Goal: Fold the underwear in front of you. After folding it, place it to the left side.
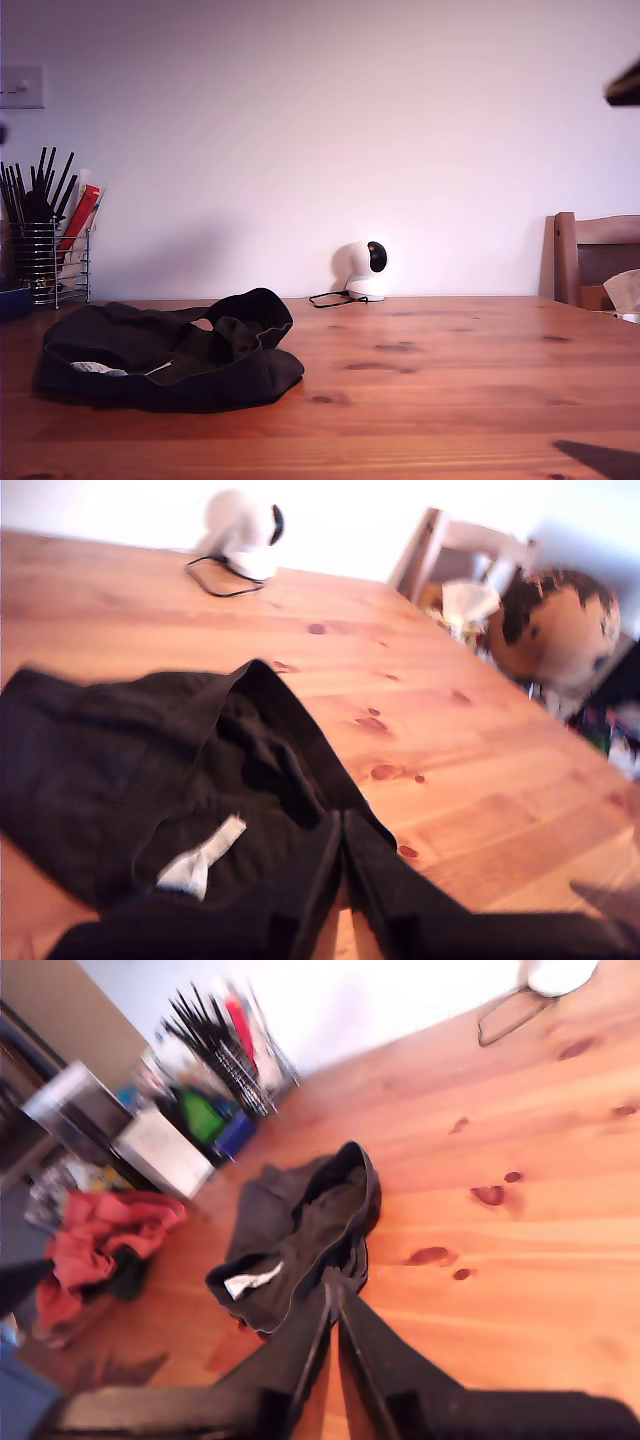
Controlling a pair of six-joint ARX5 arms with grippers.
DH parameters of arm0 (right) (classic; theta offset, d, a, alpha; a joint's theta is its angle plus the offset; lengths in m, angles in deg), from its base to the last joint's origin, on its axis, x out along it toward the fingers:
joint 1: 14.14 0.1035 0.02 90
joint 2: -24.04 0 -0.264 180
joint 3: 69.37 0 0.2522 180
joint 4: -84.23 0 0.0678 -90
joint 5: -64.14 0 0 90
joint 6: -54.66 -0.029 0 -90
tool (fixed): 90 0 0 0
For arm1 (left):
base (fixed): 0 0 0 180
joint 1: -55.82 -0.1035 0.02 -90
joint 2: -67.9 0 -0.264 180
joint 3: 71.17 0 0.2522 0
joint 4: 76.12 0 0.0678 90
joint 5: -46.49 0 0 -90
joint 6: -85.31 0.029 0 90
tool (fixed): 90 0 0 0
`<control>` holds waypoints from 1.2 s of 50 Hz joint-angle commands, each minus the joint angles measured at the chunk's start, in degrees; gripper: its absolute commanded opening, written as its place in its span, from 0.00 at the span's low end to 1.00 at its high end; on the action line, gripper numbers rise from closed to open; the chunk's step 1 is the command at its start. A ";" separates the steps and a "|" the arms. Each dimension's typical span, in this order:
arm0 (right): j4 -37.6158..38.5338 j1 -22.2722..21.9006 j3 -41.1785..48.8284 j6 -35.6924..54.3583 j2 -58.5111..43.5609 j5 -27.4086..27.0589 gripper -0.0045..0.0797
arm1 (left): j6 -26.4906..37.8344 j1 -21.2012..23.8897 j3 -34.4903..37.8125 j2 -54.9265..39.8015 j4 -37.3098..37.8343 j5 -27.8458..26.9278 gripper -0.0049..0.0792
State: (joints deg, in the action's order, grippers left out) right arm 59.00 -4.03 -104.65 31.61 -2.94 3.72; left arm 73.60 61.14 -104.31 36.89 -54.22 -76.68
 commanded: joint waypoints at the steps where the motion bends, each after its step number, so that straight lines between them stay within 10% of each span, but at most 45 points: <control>1: -0.17 1.62 -2.97 0.79 -5.60 0.04 0.04 | 2.67 0.77 -2.89 -5.51 -0.22 -1.01 0.03; 25: -8.72 14.84 -30.73 -0.20 -44.94 -2.34 0.12 | 24.48 3.13 -33.11 -43.56 14.21 2.36 0.05; 33: -11.37 16.81 -38.91 -0.11 -54.45 -2.60 0.34 | 27.85 3.50 -42.23 -54.07 20.02 5.79 0.14; 60: -18.82 21.27 -56.41 0.81 -78.79 -2.47 0.63 | 33.86 5.09 -47.74 -61.26 22.56 10.75 0.21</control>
State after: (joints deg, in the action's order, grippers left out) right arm 40.14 16.26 -159.53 32.11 -80.64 1.12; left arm 106.96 65.97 -151.59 -23.96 -31.49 -66.14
